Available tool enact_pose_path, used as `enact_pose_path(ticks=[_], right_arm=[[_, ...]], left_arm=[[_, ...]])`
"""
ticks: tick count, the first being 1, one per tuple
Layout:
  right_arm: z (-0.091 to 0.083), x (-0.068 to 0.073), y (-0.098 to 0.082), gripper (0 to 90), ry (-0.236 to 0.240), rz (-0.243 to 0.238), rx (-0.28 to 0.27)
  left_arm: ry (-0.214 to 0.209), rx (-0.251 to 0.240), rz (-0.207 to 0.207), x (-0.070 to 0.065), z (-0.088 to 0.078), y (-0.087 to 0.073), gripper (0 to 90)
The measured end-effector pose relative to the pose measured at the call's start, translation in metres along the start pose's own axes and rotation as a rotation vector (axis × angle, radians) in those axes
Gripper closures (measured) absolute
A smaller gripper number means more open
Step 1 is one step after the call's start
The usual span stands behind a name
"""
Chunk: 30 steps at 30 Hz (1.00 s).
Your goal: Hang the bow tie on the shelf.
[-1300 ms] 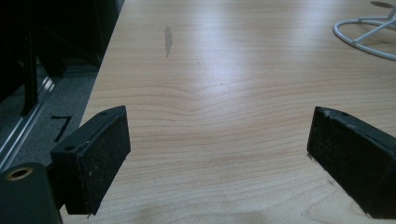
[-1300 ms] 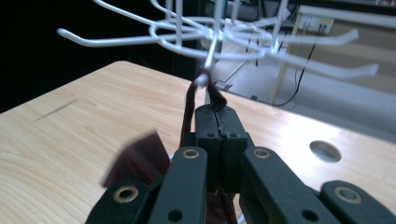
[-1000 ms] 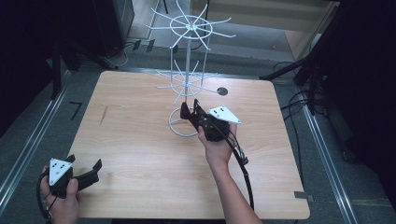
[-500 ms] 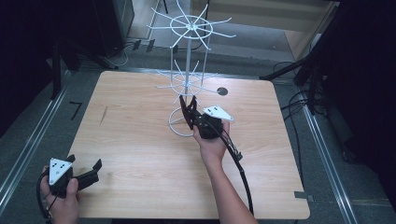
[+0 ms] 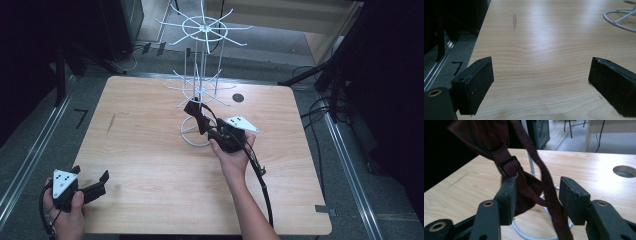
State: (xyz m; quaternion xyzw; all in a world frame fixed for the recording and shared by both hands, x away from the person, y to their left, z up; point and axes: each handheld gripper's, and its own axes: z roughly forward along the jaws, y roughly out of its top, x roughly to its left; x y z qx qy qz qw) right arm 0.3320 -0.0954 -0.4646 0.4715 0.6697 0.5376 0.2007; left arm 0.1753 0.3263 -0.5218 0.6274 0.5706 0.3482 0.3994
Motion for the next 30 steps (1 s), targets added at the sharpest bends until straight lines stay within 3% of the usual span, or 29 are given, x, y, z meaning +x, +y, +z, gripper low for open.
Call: enact_pose_path(ticks=[2, 3, 6, 16, 30], right_arm=[[-0.005, 0.0, 0.001, 43.8, 0.005, -0.013, -0.004], [-0.01, 0.0, 0.002, 31.4, -0.002, -0.015, -0.003], [-0.018, 0.001, 0.004, 19.8, -0.027, -0.029, -0.007], [-0.047, -0.005, -0.002, 14.3, 0.032, -0.027, -0.041], [-0.08, -0.037, -0.025, 13.4, 0.002, -0.023, -0.029]], left_arm=[[0.001, 0.0, 0.0, 0.0, 0.0, 0.0, 6.5], [0.001, -0.001, -0.001, 0.0, 0.0, 0.0, 6.5], [0.001, -0.001, -0.001, 0.0, 0.0, 0.0, 6.5], [0.0, -0.001, -0.006, 0.0, 0.0, 0.0, 6.5], [-0.002, -0.004, 0.001, -0.001, 0.0, 0.0, 6.5]])
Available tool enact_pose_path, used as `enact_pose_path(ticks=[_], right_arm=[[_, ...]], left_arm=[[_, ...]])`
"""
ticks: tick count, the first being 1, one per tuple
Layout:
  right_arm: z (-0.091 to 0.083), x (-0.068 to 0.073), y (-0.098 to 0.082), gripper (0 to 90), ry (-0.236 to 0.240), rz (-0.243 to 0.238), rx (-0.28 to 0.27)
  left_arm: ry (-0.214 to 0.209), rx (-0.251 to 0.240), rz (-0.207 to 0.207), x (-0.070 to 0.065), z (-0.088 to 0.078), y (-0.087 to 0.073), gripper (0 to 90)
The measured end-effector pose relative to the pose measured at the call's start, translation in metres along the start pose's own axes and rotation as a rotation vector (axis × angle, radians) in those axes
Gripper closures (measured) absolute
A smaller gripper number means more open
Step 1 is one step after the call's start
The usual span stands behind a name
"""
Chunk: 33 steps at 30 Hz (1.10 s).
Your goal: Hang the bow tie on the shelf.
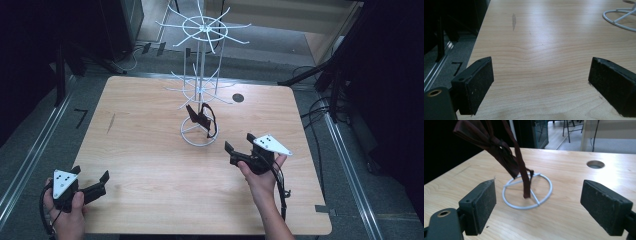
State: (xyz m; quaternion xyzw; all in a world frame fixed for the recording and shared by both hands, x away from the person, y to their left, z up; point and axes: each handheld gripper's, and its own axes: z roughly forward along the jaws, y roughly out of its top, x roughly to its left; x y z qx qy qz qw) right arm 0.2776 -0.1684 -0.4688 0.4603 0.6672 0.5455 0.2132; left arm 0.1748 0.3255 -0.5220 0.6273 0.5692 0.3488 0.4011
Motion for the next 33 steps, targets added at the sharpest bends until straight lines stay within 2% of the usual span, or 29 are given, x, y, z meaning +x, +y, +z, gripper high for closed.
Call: enact_pose_path(ticks=[4, 5, 8, 11, 14, 29, 33], right_arm=[[-0.014, -0.014, -0.013, 13.5, -0.029, 0.013, 0.006], [-0.014, -0.014, -0.013, 13.5, -0.029, 0.013, 0.006], [-0.027, -0.028, -0.023, 13.5, -0.04, 0.044, 0.003], [-0.032, -0.033, -0.027, 13.5, -0.047, 0.05, 0.006], [-0.041, -0.043, -0.036, 13.5, -0.07, 0.057, 0.028], [-0.071, -0.067, -0.054, 13.5, -0.102, 0.061, 0.034], [-0.081, -0.077, -0.06, 13.5, -0.119, 0.071, 0.036]], left_arm=[[0.003, 0.002, 0.002, 0.0, 0.0, 0.0, 6.5], [0.003, 0.002, 0.002, 0.0, 0.0, 0.0, 6.5], [0.002, 0.004, 0.007, -0.001, 0.0, 0.0, 6.5], [0.001, 0.008, 0.007, -0.001, 0.0, 0.0, 6.5], [0.002, 0.007, 0.007, -0.001, 0.0, 0.0, 6.5], [0.005, 0.005, 0.015, -0.001, 0.0, 0.0, 6.5], [0.006, 0.005, 0.014, -0.002, 0.0, 0.0, 6.5]])
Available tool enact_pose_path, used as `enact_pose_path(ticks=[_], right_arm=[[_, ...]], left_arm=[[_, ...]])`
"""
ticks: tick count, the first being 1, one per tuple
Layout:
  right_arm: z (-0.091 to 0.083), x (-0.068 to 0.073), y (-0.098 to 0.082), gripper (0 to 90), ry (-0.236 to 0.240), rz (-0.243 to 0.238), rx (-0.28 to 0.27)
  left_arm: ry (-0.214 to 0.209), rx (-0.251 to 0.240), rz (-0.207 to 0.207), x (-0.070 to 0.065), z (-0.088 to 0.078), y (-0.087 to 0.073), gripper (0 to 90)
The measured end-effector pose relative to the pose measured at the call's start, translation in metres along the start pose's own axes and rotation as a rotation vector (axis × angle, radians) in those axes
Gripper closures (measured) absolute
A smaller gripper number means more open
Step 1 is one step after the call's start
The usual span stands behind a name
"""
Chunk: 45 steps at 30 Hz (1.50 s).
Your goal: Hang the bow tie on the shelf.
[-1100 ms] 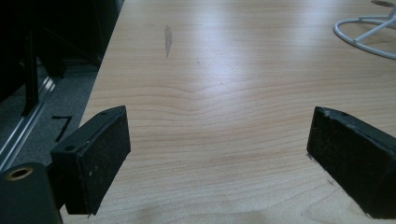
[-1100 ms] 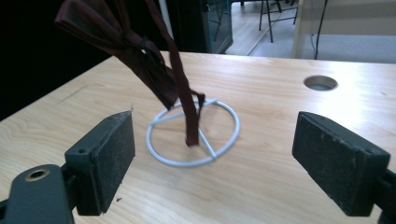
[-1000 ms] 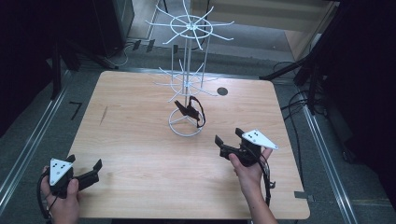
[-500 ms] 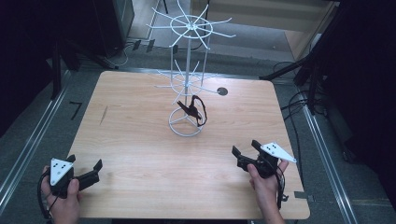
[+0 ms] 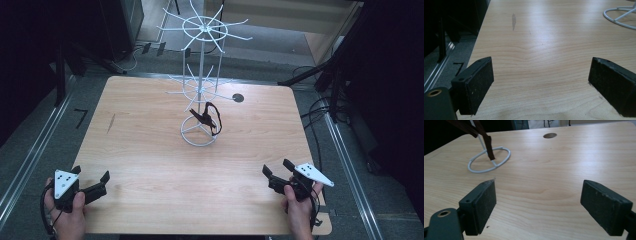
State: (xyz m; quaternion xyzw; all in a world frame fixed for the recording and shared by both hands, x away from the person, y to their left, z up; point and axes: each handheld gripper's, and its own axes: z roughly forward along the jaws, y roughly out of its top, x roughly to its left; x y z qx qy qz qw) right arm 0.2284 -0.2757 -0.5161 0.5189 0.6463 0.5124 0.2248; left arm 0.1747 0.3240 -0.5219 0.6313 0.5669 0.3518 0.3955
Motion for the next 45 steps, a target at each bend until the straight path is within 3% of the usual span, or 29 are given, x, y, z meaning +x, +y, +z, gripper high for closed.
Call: enact_pose_path(ticks=[6, 15, 26, 29, 30, 34, 39, 45], right_arm=[[-0.014, -0.025, -0.009, 13.5, -0.045, 0.047, 0.004], [-0.033, -0.057, -0.023, 13.5, -0.135, 0.06, 0.023], [-0.057, -0.08, -0.033, 13.5, -0.176, 0.076, 0.038], [-0.063, -0.087, -0.035, 13.6, -0.187, 0.101, 0.036], [-0.064, -0.092, -0.037, 13.7, -0.184, 0.129, 0.033], [-0.063, -0.093, -0.038, 14.0, -0.191, 0.163, 0.031], [-0.057, -0.082, -0.039, 14.0, -0.201, 0.076, 0.055], [-0.055, -0.081, -0.04, 13.9, -0.209, 0.067, 0.063]], left_arm=[[0.002, 0.003, 0.004, -0.001, 0.0, 0.0, 6.5], [-0.004, 0.003, -0.011, 0.001, 0.0, 0.0, 6.5], [-0.002, 0.0, -0.011, 0.001, 0.0, 0.0, 6.5], [-0.003, 0.002, -0.011, 0.001, 0.0, 0.0, 6.5], [-0.004, 0.0, -0.014, 0.001, 0.0, 0.0, 6.5], [-0.005, -0.001, -0.014, 0.001, 0.0, 0.0, 6.5], [-0.01, 0.0, -0.015, 0.001, 0.0, 0.0, 6.5], [-0.013, 0.003, -0.016, 0.001, 0.0, 0.0, 6.5]])
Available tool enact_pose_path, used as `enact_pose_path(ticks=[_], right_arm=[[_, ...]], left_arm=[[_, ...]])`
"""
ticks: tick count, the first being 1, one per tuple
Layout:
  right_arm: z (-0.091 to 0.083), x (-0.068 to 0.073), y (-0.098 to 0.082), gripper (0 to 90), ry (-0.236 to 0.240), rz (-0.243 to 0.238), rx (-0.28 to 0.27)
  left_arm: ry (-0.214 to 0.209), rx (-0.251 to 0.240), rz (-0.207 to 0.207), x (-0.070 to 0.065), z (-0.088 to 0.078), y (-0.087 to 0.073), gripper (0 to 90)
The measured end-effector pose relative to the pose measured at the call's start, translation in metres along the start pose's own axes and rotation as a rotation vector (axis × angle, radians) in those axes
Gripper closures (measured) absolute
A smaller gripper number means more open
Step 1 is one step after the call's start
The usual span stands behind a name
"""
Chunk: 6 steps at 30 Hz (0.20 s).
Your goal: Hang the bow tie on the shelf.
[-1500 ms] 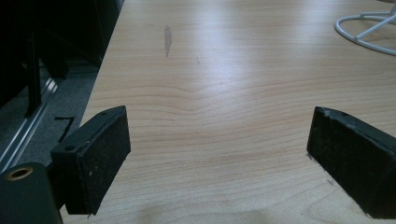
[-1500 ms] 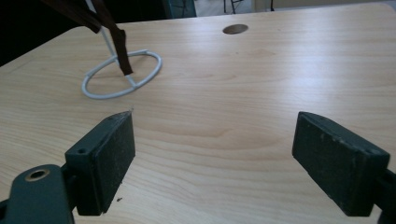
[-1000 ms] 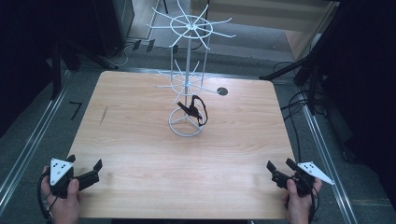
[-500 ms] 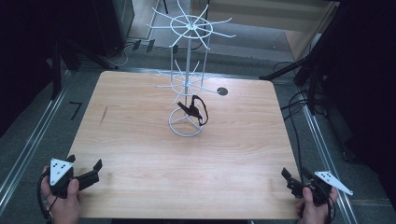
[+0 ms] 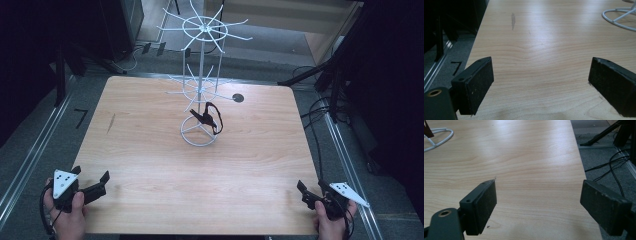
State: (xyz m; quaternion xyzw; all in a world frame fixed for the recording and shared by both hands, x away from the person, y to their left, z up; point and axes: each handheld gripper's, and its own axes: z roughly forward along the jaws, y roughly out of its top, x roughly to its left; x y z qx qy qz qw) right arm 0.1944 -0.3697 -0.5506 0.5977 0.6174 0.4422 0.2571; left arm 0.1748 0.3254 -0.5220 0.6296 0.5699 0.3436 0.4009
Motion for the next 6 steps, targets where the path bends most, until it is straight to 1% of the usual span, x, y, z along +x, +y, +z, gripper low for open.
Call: enact_pose_path(ticks=[6], right_arm=[[0.0004, 0.0001, 0.0, 13.9, -0.002, 0.001, 0.0]], left_arm=[[-0.001, 0.003, -0.001, -0.0002, 0.0008, 0.0004, 6.5]])
